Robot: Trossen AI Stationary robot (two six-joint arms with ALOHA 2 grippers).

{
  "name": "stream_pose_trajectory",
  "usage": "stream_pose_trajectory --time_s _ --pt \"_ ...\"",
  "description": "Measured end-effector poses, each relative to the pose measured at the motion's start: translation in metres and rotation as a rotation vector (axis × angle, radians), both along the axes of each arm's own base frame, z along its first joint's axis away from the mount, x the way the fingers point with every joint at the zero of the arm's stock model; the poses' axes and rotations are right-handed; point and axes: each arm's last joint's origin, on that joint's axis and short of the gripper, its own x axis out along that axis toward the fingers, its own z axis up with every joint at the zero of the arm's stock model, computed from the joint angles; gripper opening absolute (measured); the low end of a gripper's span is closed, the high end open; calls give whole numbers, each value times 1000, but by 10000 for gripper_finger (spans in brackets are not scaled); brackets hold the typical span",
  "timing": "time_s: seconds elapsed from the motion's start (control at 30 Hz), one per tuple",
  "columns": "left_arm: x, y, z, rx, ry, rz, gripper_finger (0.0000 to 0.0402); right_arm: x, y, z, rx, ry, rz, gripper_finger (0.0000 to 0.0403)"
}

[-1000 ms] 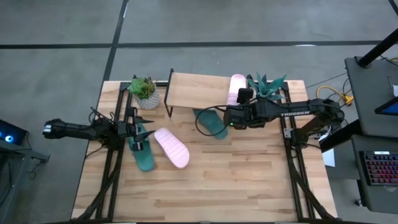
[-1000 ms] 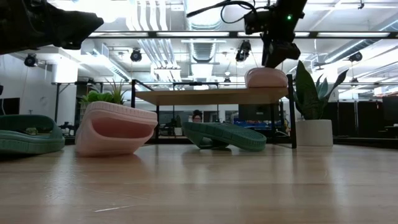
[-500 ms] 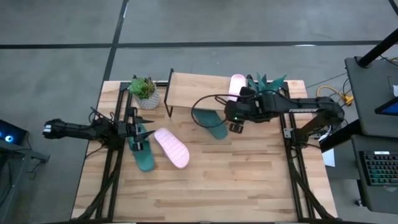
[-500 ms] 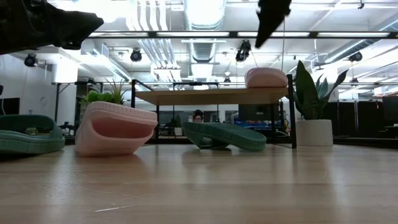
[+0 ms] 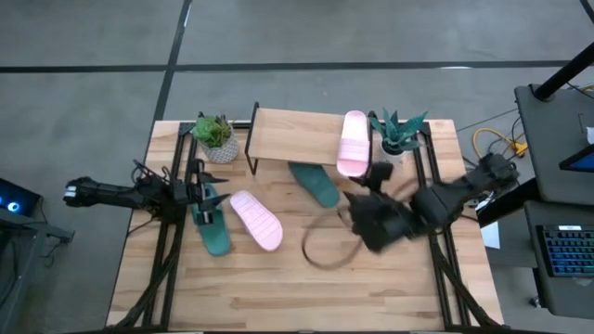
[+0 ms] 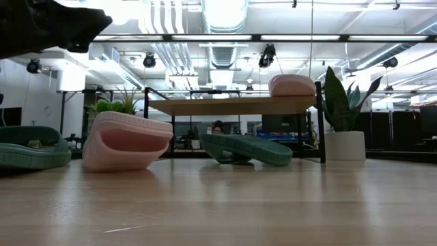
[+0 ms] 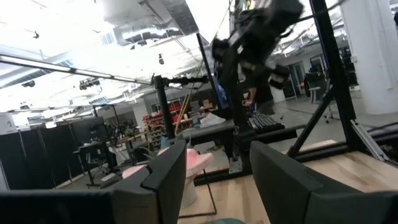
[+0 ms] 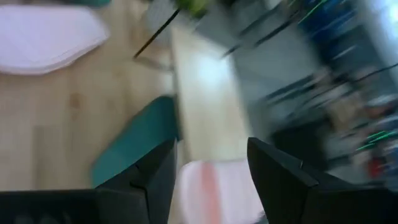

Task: Pick and place slides into the shelf
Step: Put the pink slides on the shelf

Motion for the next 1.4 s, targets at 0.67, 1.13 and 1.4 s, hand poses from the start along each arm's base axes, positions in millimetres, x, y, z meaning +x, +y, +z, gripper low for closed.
stream_pose_trajectory --time_s 0.67,1.13,1.4 --pt "83 -34 60 86 566 -204 164 -39 31 -90 -207 -242 -69 187" --pt "106 -63 101 -19 847 -196 164 -39 30 -121 -156 -348 -101 187" --pt "120 -99 93 -115 1021 -230 164 -37 29 -121 -145 -364 -115 187"
